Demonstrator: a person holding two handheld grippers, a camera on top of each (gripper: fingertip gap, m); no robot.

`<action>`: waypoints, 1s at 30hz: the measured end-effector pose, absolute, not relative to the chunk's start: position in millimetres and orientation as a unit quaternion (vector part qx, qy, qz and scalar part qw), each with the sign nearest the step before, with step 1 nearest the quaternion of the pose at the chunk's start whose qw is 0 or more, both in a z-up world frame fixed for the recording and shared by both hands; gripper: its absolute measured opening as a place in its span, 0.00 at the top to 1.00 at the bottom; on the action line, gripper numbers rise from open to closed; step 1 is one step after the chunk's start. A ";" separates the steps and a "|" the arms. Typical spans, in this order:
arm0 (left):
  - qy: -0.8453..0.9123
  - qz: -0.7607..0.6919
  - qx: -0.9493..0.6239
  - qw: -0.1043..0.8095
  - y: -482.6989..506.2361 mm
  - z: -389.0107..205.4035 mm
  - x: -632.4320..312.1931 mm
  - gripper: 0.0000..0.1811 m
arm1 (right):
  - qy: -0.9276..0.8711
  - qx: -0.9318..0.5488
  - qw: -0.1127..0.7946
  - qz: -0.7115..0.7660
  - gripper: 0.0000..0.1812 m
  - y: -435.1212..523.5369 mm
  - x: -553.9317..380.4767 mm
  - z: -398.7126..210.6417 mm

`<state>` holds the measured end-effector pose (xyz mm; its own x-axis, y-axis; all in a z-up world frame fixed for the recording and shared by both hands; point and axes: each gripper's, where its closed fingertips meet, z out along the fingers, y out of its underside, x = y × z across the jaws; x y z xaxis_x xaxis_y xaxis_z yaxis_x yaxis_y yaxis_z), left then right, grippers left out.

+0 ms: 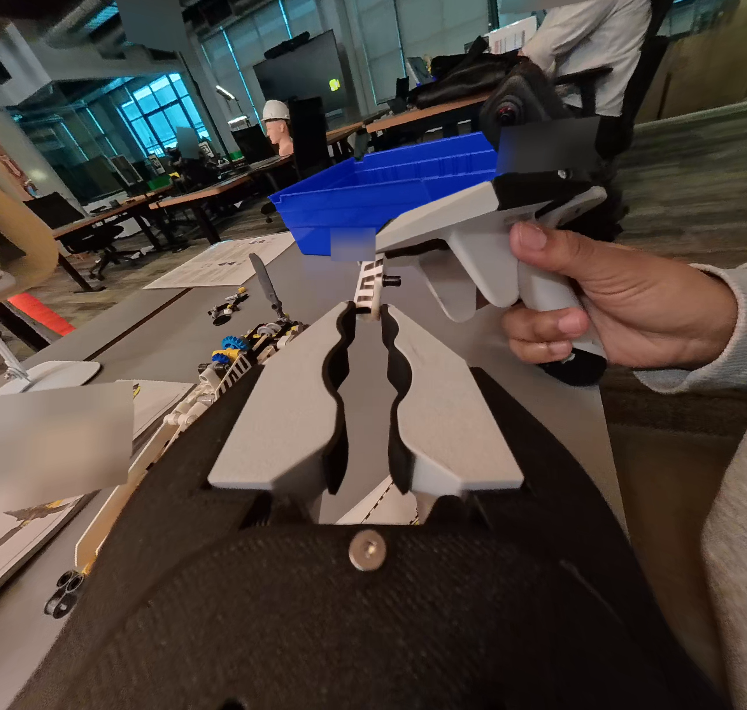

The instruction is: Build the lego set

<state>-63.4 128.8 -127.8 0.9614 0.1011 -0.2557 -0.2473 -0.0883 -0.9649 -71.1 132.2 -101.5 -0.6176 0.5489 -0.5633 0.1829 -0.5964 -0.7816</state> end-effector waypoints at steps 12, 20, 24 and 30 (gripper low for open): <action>-0.014 -0.094 -0.660 0.745 111.5 -99.9 -64.4 0.97 | -0.412 -0.363 0.109 0.828 0.79 130.1 -61.3 -87.6; -0.044 -0.251 -0.608 0.752 101.5 -87.4 -64.2 0.97 | -0.413 -0.336 0.092 0.841 0.82 127.8 -54.8 -83.6; -0.032 -0.389 -0.590 0.707 100.9 -88.1 -43.8 0.97 | -0.423 -0.320 0.083 0.843 0.84 121.9 -51.4 -82.4; -0.034 -0.601 -0.495 0.626 84.7 -71.8 -33.6 0.97 | -0.454 -0.249 0.040 0.854 0.89 99.0 -31.9 -74.6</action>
